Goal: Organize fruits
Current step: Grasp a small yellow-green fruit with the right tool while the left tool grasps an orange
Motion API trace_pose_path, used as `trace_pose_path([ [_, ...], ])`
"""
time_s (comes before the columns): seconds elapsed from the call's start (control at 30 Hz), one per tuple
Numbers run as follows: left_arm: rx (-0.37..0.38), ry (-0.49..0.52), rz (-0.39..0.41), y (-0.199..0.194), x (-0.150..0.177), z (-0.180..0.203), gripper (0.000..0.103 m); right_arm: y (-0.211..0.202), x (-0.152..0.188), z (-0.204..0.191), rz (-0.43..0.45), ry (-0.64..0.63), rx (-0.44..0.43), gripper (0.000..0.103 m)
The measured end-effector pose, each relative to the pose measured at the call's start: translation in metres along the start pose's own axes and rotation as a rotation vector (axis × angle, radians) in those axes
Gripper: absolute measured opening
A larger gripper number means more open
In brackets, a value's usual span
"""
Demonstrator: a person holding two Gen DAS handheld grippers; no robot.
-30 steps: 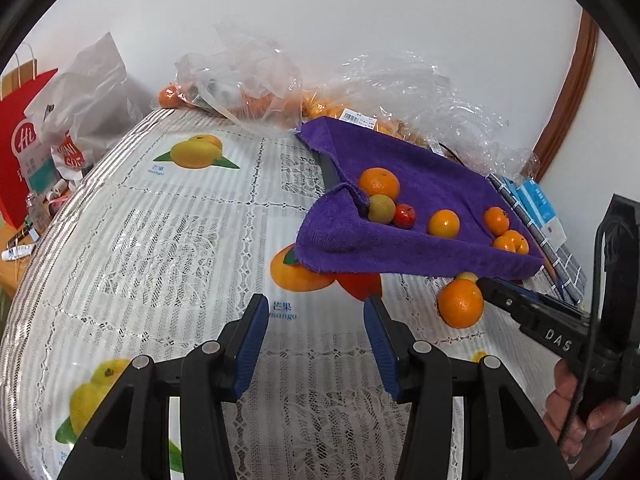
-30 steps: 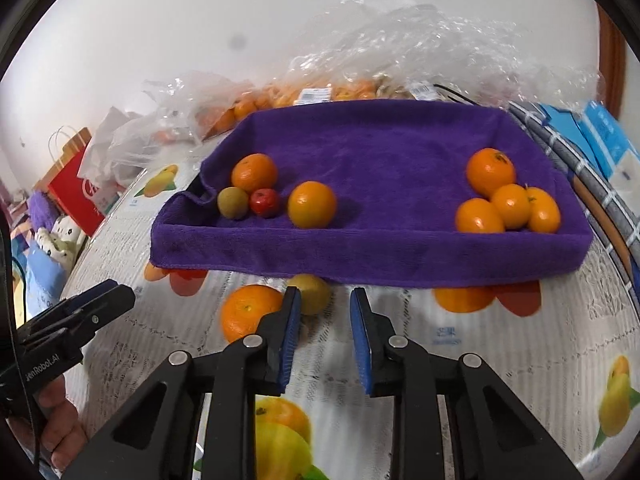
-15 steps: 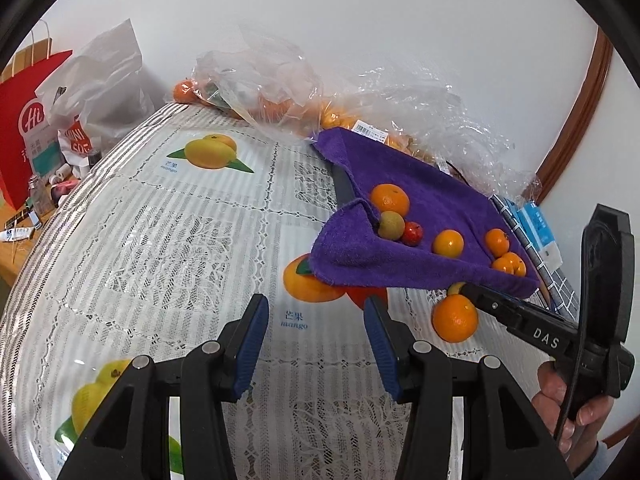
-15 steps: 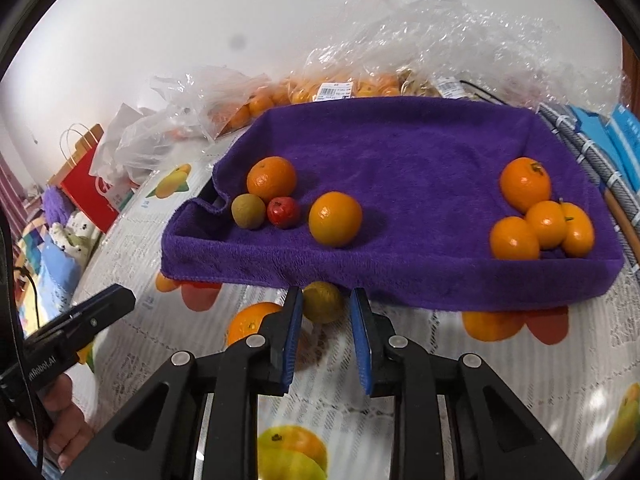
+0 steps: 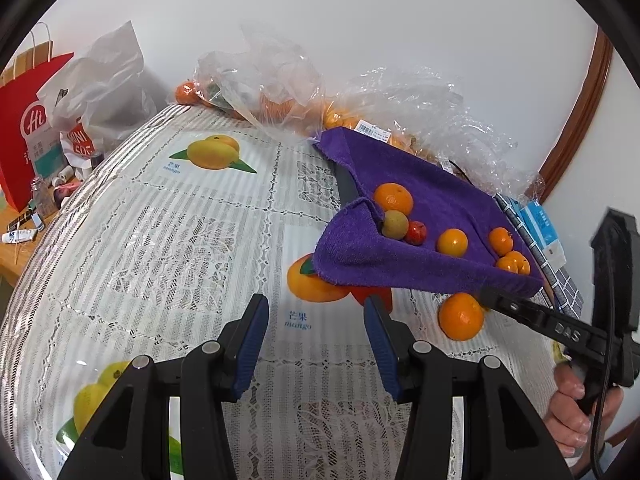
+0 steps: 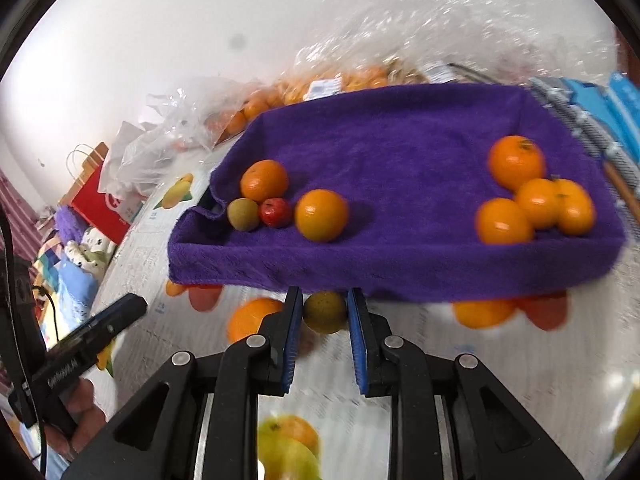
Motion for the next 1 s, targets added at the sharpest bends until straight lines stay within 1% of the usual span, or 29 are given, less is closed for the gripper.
trace_pose_path([
  [0.13, 0.005, 0.003, -0.006, 0.000, 0.000, 0.001, 0.047, -0.029, 0.007, 0.019, 0.038, -0.057, 0.105, 0.023],
  [0.2, 0.005, 0.012, -0.006, 0.000, 0.001, 0.002, 0.047, -0.042, 0.012, 0.029, 0.040, -0.077, 0.151, 0.023],
  [0.3, 0.007, 0.024, -0.007, 0.001, 0.002, 0.005, 0.047, -0.053, 0.021, 0.037, 0.035, -0.114, 0.190, 0.023],
  [0.47, 0.003, 0.057, -0.002, 0.000, 0.004, 0.010, 0.047, -0.046, 0.034, 0.042, 0.019, -0.131, 0.205, 0.024],
  [0.5, 0.012, 0.061, -0.004, 0.001, 0.004, 0.011, 0.047, -0.043, 0.036, 0.042, 0.014, -0.136, 0.213, 0.024],
  [0.53, 0.020, 0.065, -0.004, 0.000, 0.005, 0.013, 0.047, -0.043, 0.037, 0.041, 0.026, -0.151, 0.230, 0.024],
  [0.6, 0.036, 0.067, -0.005, 0.000, 0.005, 0.014, 0.047, -0.045, 0.037, 0.038, 0.025, -0.160, 0.237, 0.024],
  [0.7, 0.047, 0.064, -0.011, 0.000, 0.005, 0.015, 0.047, -0.057, 0.042, 0.044, 0.039, -0.136, 0.230, 0.024],
  [0.87, 0.074, 0.088, -0.017, 0.000, 0.007, 0.022, 0.047, -0.075, 0.048, 0.066, 0.053, -0.098, 0.255, 0.024],
  [0.97, 0.067, 0.125, -0.039, 0.003, 0.011, 0.031, 0.047, -0.085, 0.051, 0.074, 0.067, -0.058, 0.237, 0.024],
  [1.0, 0.075, 0.141, -0.048, 0.004, 0.013, 0.036, 0.047, -0.086, 0.051, 0.075, 0.075, -0.049, 0.233, 0.024],
])
Point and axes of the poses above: each gripper's, at about its wrist camera, not at the fingertips, and y roughly the way its jaws point, z to its right, x to its underside, the point moved 4 cm from there along y, roughly the way its jaws point, and after that the axes turned 15 degrees about z, right-handed, at the moved point
